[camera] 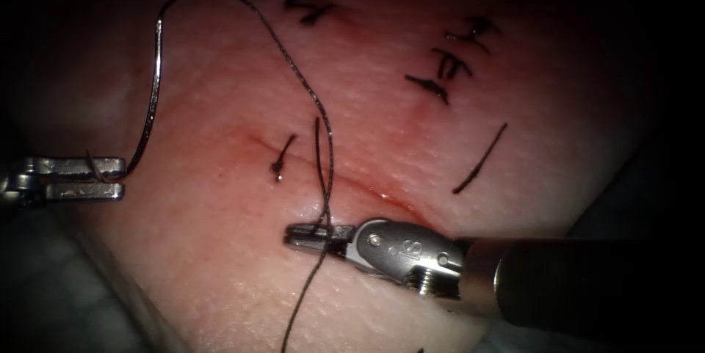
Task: Wound Closure
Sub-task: With the right tool grab the suture and pull it away from the wound
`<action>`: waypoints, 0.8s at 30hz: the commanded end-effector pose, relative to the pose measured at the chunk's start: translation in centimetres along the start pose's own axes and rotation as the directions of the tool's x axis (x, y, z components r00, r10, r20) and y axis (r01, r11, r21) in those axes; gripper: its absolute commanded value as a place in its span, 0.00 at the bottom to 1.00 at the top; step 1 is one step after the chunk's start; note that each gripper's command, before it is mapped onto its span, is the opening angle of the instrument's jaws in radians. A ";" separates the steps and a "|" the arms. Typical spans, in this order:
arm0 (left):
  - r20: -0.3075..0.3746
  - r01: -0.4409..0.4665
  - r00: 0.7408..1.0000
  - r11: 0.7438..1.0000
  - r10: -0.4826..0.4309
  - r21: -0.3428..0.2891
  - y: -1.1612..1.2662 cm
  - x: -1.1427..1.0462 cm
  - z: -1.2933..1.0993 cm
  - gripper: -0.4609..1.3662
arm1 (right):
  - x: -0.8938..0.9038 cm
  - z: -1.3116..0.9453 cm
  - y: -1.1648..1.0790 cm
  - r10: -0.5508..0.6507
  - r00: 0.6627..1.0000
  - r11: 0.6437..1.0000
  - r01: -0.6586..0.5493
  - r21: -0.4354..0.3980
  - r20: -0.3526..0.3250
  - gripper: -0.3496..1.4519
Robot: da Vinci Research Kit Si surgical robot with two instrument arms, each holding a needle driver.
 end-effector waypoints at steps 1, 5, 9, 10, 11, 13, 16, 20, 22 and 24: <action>0.001 0.001 1.000 1.000 -0.001 -0.010 0.00 0.01 0.00 0.06 | 0.01 0.01 -0.02 -0.002 1.000 1.000 0.002 -0.002 -0.001 0.00; 0.001 0.002 1.000 1.000 -0.002 -0.015 0.00 0.03 0.02 0.06 | 0.06 0.08 -0.21 -0.010 1.000 1.000 0.010 0.013 0.008 0.00; 0.000 0.001 1.000 1.000 -0.001 -0.017 0.01 0.03 0.02 0.06 | 0.17 0.16 -0.42 -0.017 1.000 0.999 0.017 0.028 0.006 0.00; 0.000 0.001 1.000 1.000 -0.001 -0.017 0.01 0.03 0.02 0.06 | 0.20 0.18 -0.47 -0.019 1.000 0.999 0.018 0.033 0.010 0.00; 0.000 0.001 1.000 1.000 -0.001 -0.017 0.02 0.03 0.02 0.06 | 0.22 0.19 -0.50 -0.019 1.000 0.999 0.019 0.035 0.009 0.00; 0.000 0.001 1.000 1.000 -0.001 -0.017 0.02 0.03 0.02 0.06 | 0.29 0.23 -0.62 -0.023 1.000 0.999 0.022 0.041 0.012 0.00; 0.000 0.001 1.000 1.000 -0.001 -0.017 0.02 0.03 0.02 0.06 | 0.38 0.28 -0.77 -0.026 1.000 0.998 0.026 0.057 0.003 0.00; 0.000 0.001 1.000 1.000 -0.001 -0.018 0.01 0.03 0.02 0.06 | 0.49 0.36 -0.92 -0.030 1.000 0.997 0.030 0.077 -0.001 0.00; 0.000 0.001 1.000 1.000 -0.001 -0.018 0.01 0.03 0.02 0.06 | 0.53 0.40 -0.97 -0.032 0.999 0.996 0.032 0.082 0.000 0.00; 0.000 0.001 1.000 1.000 -0.001 -0.018 0.01 0.03 0.02 0.06 | 0.56 0.44 -1.04 -0.035 0.999 0.995 0.035 0.091 0.004 0.00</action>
